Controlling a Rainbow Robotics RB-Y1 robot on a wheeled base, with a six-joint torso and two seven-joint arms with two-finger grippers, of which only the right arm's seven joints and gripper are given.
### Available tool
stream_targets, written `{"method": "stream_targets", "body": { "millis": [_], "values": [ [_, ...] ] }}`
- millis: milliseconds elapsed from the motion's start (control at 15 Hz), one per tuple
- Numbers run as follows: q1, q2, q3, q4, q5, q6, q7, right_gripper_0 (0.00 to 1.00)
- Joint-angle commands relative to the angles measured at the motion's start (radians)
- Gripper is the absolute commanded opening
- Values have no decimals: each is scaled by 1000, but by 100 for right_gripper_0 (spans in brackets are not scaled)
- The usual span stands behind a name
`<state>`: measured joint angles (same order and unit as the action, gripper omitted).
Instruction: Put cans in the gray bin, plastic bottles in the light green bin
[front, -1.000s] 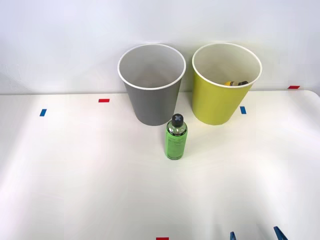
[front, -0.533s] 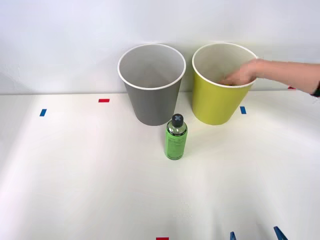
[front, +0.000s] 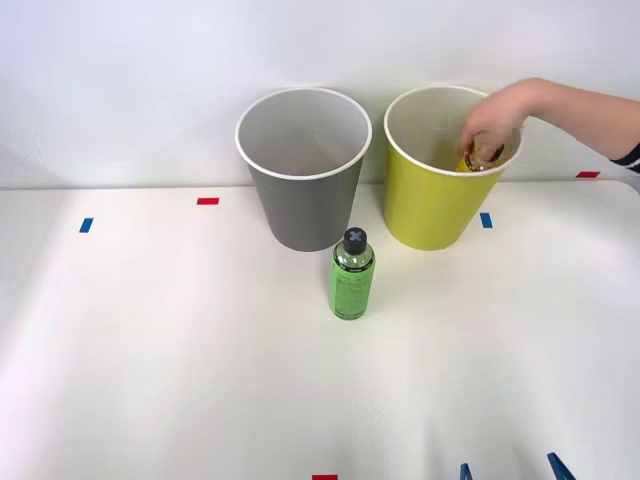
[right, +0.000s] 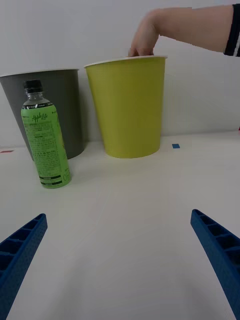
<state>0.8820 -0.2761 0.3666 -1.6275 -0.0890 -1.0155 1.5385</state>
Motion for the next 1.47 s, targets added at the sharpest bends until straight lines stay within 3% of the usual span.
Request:
{"method": "stream_targets", "body": {
  "millis": [67,1467],
  "values": [
    [0,0,0,0,0,0,0,100],
    [0,0,0,0,0,0,0,100]
  ]
}}
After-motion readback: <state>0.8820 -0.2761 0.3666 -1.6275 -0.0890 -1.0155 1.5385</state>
